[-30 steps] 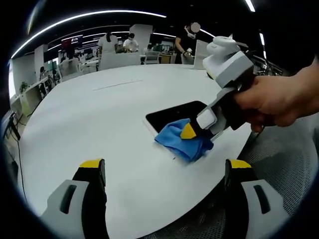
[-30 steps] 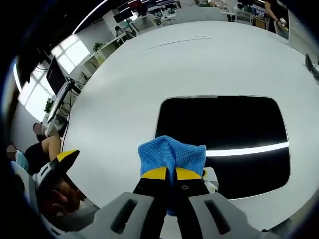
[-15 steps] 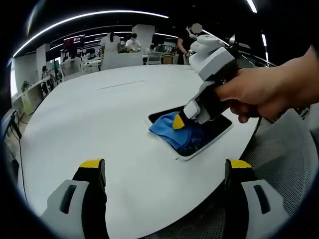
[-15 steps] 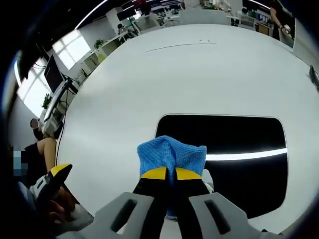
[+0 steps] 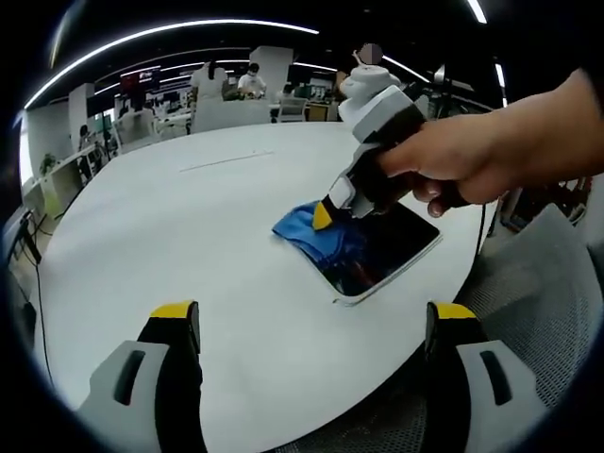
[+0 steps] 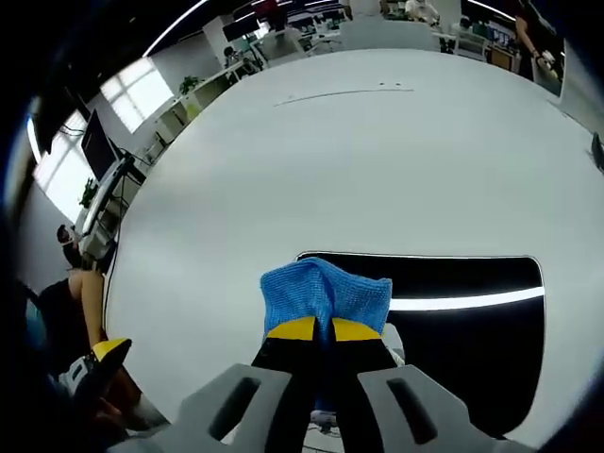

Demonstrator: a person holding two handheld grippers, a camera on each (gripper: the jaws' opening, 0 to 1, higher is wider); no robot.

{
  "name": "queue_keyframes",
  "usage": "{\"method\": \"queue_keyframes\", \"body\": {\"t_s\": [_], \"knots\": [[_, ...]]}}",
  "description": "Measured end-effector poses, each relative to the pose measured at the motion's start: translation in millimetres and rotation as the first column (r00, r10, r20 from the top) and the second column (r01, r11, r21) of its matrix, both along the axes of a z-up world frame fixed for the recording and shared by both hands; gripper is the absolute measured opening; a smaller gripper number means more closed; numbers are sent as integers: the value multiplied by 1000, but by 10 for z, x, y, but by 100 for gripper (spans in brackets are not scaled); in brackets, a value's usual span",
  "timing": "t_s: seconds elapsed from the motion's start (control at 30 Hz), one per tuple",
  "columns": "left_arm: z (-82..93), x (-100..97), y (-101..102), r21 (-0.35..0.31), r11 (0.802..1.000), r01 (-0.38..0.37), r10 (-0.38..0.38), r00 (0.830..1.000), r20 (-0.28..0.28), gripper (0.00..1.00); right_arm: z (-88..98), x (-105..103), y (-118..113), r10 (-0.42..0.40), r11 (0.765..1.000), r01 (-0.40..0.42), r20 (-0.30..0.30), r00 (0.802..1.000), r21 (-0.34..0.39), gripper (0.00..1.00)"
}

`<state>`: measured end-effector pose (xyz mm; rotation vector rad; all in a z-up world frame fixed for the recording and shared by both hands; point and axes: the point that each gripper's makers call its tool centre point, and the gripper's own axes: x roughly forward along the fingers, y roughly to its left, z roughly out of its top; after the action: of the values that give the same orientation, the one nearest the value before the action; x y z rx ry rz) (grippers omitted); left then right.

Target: Wipe the mirror surface with the cleaning cloth until all visible marks leave the cleaned area.

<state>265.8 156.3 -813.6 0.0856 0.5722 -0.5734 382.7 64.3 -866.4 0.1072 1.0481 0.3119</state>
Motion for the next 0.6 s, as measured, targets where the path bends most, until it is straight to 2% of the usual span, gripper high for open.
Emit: {"method": "queue_keyframes", "body": {"t_s": [0.17, 0.33, 0.47, 0.6], "knots": [[-1, 0, -13, 1, 1000, 7, -7, 1000, 0, 99, 2, 114, 13, 1, 1000, -1, -2, 1000, 4, 0], [8, 6, -1, -1, 1000, 2, -2, 1000, 3, 98, -3, 253, 57, 27, 999, -27, 0, 1000, -26, 0], [5, 1, 1, 2, 1000, 4, -4, 1000, 0, 98, -44, 343, 48, -12, 1000, 12, -21, 1000, 8, 0], [-6, 3, -4, 4, 1000, 8, -8, 1000, -3, 98, -57, 348, 53, 7, 1000, -7, -20, 1000, 9, 0]]}}
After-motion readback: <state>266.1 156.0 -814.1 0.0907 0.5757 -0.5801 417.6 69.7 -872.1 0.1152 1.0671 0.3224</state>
